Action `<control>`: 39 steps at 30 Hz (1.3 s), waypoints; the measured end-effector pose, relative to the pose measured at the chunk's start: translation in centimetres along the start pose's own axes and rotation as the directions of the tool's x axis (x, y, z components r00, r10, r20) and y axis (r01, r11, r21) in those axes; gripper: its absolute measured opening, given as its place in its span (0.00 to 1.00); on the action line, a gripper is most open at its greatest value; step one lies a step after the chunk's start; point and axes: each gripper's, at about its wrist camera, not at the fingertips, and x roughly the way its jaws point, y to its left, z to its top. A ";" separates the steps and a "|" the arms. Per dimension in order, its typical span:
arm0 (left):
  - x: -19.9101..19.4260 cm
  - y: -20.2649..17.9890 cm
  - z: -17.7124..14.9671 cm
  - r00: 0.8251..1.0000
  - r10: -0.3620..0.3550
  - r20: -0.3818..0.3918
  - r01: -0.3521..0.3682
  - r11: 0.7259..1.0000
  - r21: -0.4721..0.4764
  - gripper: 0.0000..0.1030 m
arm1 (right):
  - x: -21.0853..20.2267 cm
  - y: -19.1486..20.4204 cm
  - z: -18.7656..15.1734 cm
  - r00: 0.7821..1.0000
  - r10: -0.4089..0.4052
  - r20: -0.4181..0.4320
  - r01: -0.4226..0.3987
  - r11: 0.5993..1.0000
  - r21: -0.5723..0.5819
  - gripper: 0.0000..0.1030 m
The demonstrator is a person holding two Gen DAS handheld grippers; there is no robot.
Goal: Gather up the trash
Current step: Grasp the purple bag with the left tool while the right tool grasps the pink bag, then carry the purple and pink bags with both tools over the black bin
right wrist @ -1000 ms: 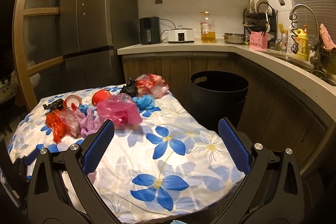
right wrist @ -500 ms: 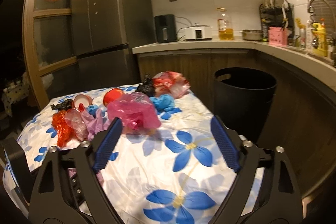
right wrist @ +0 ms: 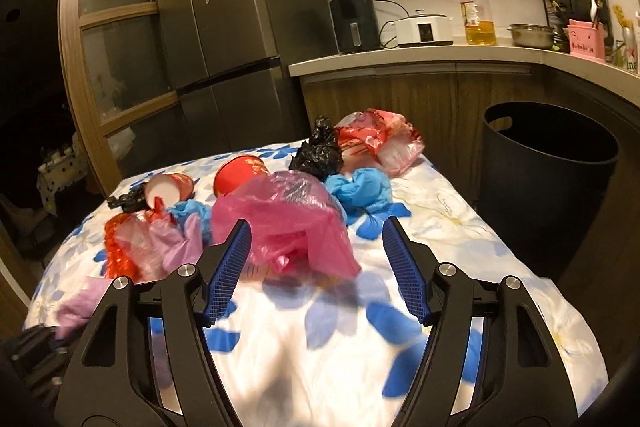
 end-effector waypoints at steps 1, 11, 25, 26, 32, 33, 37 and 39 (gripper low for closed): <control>0.0 0.0 0.2 1.000 0.002 0.003 -0.002 1.000 -0.003 0.07 | 0.5 -0.1 0.1 1.000 0.007 -0.003 -0.007 1.000 -0.003 0.65; 1.1 0.7 1.4 0.999 0.035 -0.015 -0.036 0.999 -0.035 0.07 | 4.8 -0.6 0.2 0.992 0.095 -0.078 -0.095 0.995 0.000 0.44; 0.0 -1.5 4.1 0.997 0.056 0.043 -0.056 0.998 -0.009 0.07 | -1.4 -1.3 1.0 0.991 0.130 0.019 -0.130 0.991 -0.024 0.05; -0.1 -1.9 4.5 0.997 0.050 0.055 -0.050 0.999 -0.003 0.07 | -2.1 -1.8 1.4 0.991 0.128 0.035 -0.128 0.992 -0.016 0.05; 0.2 -5.0 6.7 0.994 -0.008 0.105 0.003 0.999 0.042 0.07 | -5.1 -5.0 3.8 0.991 0.066 0.113 -0.068 0.998 0.014 0.05; 0.3 -5.5 7.1 0.994 -0.017 0.110 0.012 0.999 0.047 0.07 | -5.4 -5.5 4.1 0.991 0.055 0.123 -0.058 0.998 0.019 0.05; 1.5 -8.2 9.0 0.988 -0.062 0.139 0.052 0.995 0.081 0.07 | -6.9 -8.2 5.6 0.984 -0.006 0.178 -0.002 0.999 0.045 0.05; 2.2 -9.6 10.1 0.985 -0.089 0.149 0.075 0.993 0.095 0.07 | -7.2 -9.5 6.4 0.980 -0.039 0.196 0.028 0.998 0.059 0.05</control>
